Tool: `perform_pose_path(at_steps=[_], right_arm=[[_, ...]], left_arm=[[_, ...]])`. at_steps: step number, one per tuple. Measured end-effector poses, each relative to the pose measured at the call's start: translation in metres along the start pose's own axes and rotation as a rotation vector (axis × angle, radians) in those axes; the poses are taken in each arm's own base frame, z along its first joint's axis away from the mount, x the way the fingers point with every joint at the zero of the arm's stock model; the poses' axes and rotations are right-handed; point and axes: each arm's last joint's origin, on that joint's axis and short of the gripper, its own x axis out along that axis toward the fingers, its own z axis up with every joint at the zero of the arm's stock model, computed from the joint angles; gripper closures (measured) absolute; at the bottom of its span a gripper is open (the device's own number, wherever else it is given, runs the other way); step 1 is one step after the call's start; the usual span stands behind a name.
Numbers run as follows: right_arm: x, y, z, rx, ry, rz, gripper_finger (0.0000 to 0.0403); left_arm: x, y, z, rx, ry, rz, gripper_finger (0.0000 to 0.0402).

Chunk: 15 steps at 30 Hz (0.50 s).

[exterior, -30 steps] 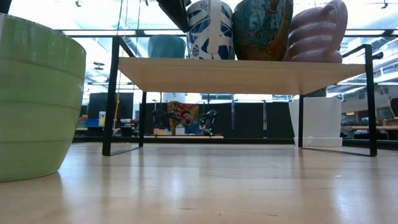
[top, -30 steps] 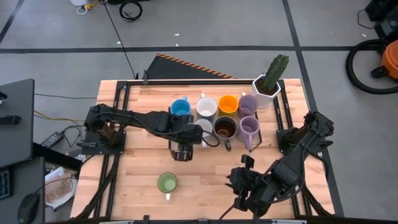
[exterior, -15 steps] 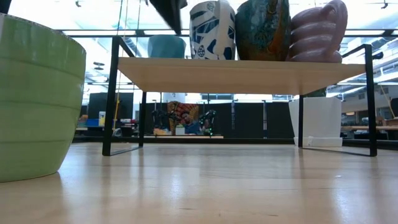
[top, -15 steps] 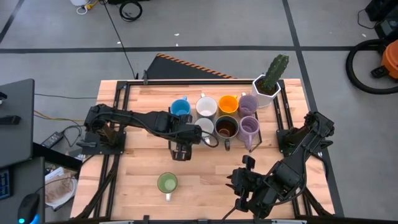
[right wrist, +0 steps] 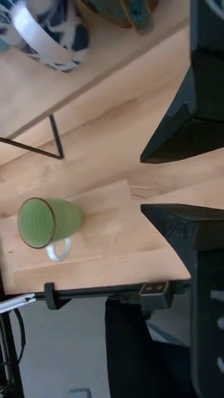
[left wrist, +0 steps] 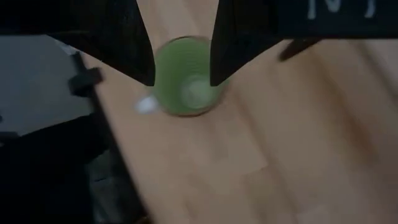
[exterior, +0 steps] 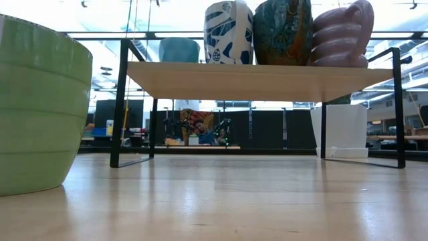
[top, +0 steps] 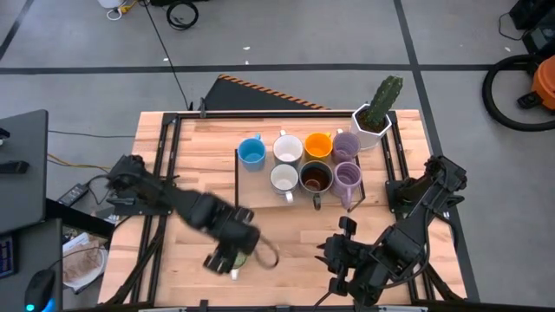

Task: Place coffee mugs
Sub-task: Put the green mug on the shelf

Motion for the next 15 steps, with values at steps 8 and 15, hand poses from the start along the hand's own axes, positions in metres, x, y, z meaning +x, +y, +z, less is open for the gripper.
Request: perform_pose_path(at_steps=[8,15], right_arm=[[-0.002,0.001,-0.001,-0.044,-0.039,-0.022,0.0282],[-0.002,0.001,0.000,-0.064,-0.049,-0.030,0.0282]], left_arm=[[0.021,-0.059,-0.003,-0.051,-0.093,0.061,0.0242],[0.049,-0.074,-0.020,-0.207,-0.106,0.242,0.0242]])
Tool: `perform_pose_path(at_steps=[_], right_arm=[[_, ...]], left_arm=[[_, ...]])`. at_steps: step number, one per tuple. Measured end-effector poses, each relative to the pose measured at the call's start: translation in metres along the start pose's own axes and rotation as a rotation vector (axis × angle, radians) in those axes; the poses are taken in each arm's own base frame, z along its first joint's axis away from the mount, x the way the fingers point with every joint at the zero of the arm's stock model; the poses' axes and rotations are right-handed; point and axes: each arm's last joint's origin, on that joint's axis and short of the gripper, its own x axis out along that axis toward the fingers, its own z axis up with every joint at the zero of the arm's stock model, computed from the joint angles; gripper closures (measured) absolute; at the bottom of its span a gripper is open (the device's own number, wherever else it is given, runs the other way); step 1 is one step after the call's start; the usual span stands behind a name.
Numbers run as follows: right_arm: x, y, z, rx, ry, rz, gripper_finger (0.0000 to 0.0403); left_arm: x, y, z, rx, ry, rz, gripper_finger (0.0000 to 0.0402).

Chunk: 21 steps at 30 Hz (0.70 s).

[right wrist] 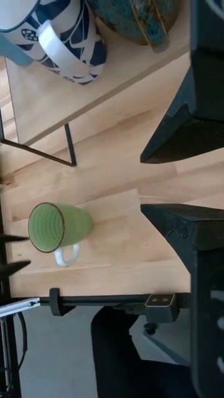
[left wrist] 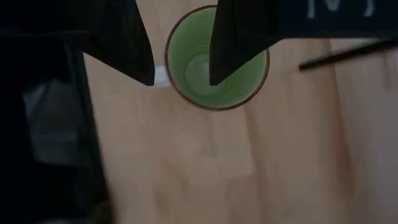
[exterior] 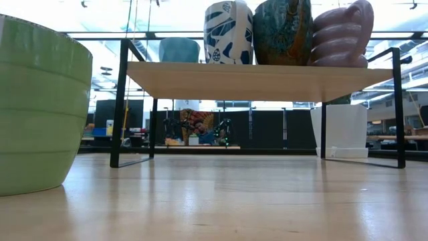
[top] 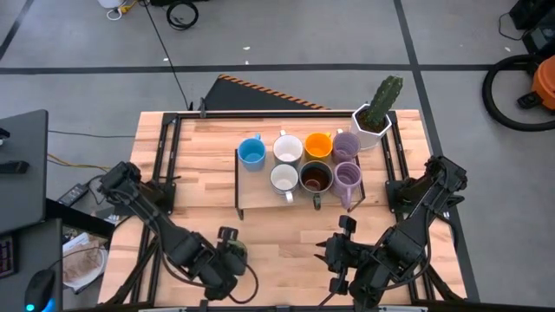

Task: Place coffee mugs
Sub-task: Put the green mug on the shelf

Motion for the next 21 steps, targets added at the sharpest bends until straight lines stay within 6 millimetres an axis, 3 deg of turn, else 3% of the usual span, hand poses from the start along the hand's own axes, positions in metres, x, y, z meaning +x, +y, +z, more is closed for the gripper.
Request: perform_pose_path(at_steps=[3,13,21], right_arm=[[0.000,0.000,0.000,-0.011,0.000,0.000,0.0282],[0.000,-0.001,0.001,-0.062,-0.022,-0.021,0.0282],[0.000,-0.001,0.001,-0.062,-0.022,-0.021,0.0282]], left_arm=[[0.008,-0.001,-0.005,-0.102,0.004,0.016,0.0242],[0.028,-0.009,-0.021,-0.156,0.024,0.000,0.0242],[0.042,-0.012,-0.040,0.042,0.087,0.009,0.0242]])
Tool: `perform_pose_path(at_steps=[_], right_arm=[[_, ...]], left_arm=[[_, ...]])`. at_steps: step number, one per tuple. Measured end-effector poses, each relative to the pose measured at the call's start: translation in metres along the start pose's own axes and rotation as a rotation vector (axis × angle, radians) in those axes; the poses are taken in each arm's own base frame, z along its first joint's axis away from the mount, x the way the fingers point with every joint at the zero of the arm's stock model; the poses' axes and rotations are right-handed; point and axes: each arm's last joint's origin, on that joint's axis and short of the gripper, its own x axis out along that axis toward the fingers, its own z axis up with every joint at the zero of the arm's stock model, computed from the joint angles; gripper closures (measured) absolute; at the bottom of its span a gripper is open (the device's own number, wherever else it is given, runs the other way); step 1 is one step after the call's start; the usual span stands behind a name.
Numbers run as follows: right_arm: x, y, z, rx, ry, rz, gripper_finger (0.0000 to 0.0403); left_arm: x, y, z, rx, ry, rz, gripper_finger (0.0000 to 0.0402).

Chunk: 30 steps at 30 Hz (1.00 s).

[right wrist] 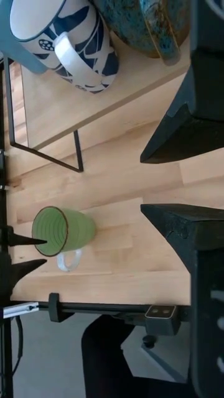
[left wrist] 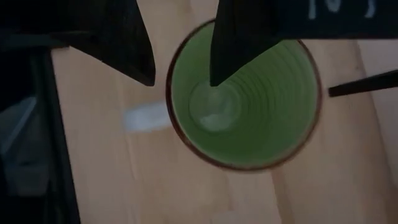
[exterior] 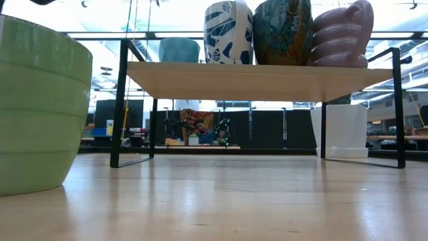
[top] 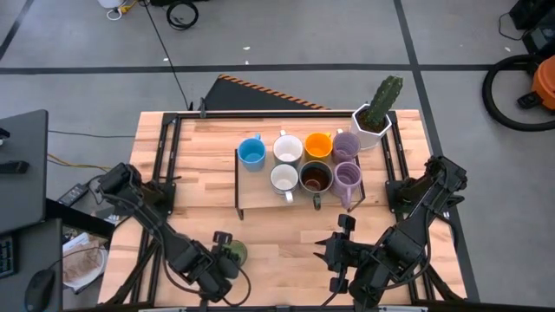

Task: Place coffee mugs
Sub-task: Put the green mug on the shelf

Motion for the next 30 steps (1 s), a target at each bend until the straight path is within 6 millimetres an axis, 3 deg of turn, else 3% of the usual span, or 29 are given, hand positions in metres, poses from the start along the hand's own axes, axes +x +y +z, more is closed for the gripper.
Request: perform_pose_path(at_steps=[9,17,24,30], right_arm=[[0.000,0.001,0.000,0.008,-0.004,0.004,0.0282],[0.000,0.001,0.001,0.015,-0.006,0.006,0.0282],[0.000,0.001,0.001,0.039,-0.007,0.008,0.0282],[0.000,0.001,0.001,0.050,-0.008,0.013,0.0282]], left_arm=[[0.016,-0.002,-0.014,0.080,0.021,0.016,0.0245],[0.026,-0.002,-0.021,0.092,0.027,0.012,0.0288],[0.026,-0.004,-0.015,0.153,0.001,-0.077,0.0377],[-0.001,-0.005,0.012,0.280,-0.057,-0.176,0.0377]])
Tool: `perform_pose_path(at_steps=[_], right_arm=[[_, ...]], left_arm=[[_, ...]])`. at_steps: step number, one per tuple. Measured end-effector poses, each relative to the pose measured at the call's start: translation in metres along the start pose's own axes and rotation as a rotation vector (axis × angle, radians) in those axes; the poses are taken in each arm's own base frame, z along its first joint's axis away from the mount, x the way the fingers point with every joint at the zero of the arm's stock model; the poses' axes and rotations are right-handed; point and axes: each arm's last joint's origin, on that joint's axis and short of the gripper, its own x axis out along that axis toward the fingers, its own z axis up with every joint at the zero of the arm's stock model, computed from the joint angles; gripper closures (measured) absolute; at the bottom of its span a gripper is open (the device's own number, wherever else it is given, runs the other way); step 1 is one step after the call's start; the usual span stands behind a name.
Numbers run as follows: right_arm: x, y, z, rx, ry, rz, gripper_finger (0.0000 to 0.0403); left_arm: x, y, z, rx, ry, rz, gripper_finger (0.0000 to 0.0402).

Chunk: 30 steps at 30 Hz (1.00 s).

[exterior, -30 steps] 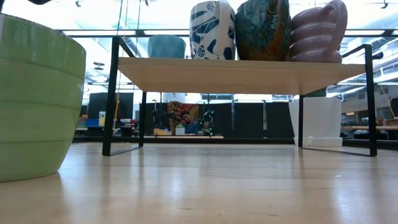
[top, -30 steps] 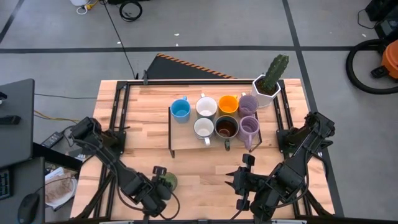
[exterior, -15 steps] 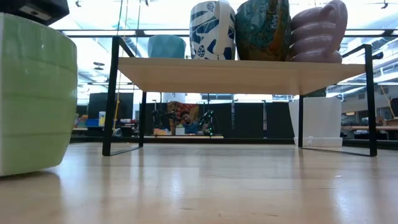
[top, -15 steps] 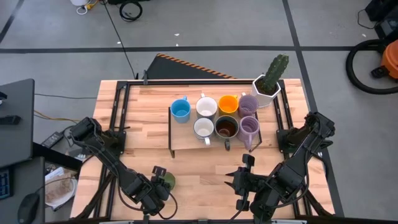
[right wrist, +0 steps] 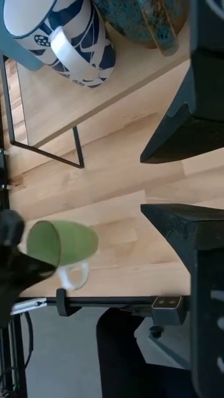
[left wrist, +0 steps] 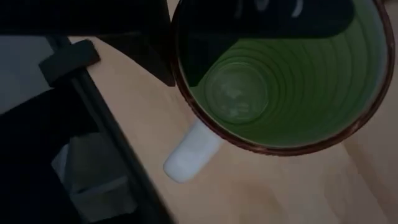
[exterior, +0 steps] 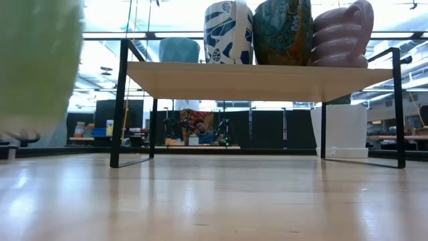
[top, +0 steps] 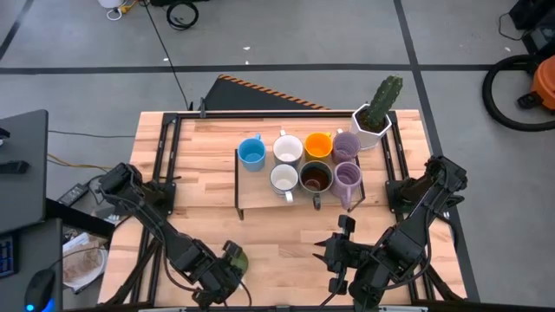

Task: Place coffee mugs
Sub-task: Put the green mug on the shelf

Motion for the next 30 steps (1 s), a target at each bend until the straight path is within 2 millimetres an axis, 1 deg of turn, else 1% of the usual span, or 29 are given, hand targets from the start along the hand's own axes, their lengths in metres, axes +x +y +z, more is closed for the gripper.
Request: perform_pose_path(at_steps=[4,8,10,12,17,21,24,26,30], right_arm=[[0.000,0.001,0.001,0.004,-0.004,0.008,0.0283],[0.000,0.004,0.003,0.002,-0.020,0.045,0.0283],[0.000,0.006,0.004,-0.004,-0.022,0.063,0.0283],[0.000,0.007,0.005,-0.008,-0.025,0.070,0.0283],[0.000,0.006,0.005,-0.030,-0.024,0.068,0.0283],[0.000,0.006,0.004,-0.035,-0.022,0.065,0.0282],[0.000,0.005,0.004,-0.041,-0.018,0.060,0.0282],[0.000,0.005,0.004,-0.039,-0.015,0.056,0.0282],[0.000,0.005,0.004,-0.033,-0.015,0.055,0.0282]], left_arm=[[-0.036,0.011,0.020,0.124,-0.010,0.016,0.0377],[-0.073,0.033,0.037,0.203,-0.031,0.042,0.0377],[-0.085,0.045,0.042,0.244,-0.043,0.052,0.0377],[-0.091,0.060,0.044,0.260,-0.037,0.035,0.0377],[-0.101,0.097,0.032,0.271,0.041,0.029,0.0377],[-0.117,0.116,0.026,0.297,0.009,0.057,0.0377],[-0.129,0.130,0.020,0.299,-0.016,0.042,0.0377],[-0.133,0.141,0.015,0.267,0.002,0.034,0.0377],[-0.135,0.158,0.012,0.255,-0.011,0.037,0.0377]])
